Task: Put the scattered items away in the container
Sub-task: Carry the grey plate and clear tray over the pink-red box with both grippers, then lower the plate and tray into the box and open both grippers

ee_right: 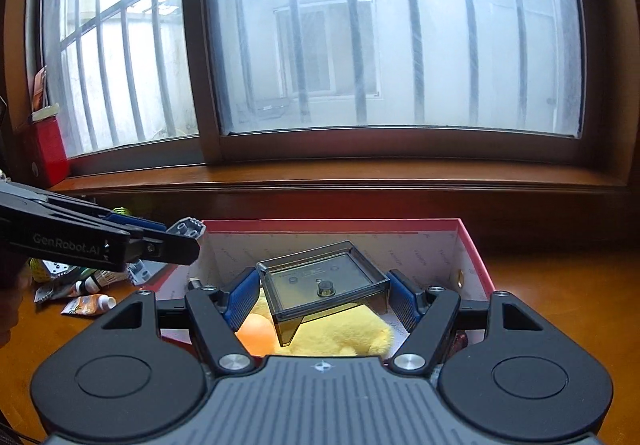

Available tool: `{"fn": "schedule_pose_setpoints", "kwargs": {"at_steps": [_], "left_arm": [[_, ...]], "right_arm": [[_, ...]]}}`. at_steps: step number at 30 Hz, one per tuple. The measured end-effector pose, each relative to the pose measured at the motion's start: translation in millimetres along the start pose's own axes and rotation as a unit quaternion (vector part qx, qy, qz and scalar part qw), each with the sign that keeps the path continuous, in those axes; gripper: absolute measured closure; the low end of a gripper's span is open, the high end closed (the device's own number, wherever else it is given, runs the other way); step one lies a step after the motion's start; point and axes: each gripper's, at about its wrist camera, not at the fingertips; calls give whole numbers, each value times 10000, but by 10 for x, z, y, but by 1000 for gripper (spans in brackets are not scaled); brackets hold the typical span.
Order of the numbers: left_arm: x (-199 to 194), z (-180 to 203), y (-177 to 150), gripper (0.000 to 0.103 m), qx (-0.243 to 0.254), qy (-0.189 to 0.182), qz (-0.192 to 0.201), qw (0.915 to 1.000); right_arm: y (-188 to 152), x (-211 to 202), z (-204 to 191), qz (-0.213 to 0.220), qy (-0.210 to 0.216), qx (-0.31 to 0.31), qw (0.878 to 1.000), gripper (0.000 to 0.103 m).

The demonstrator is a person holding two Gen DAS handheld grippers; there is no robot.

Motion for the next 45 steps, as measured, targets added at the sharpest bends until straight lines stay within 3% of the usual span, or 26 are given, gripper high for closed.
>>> {"fn": "schedule_pose_setpoints", "kwargs": {"at_steps": [21,41,45], "left_arm": [[407,-43,84,57,-448,24,-388,9982],[605,6,102,58,-359,-138,-543,9978],[588,-6,91,50,-400,-197,-540,9975]], "right_arm": [[47,253,114,-139,-291,38,9995,32],[70,391,266,-280,-624,75,9976,32],[64,413,294,-306,-650,128,9973,31]]}}
Point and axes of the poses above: each gripper's, at about its wrist camera, not at the fingertips, and x roughly the way its jaws point, z to its right, y to its top, and after that the axes turned 2 degrees about y, right-handed
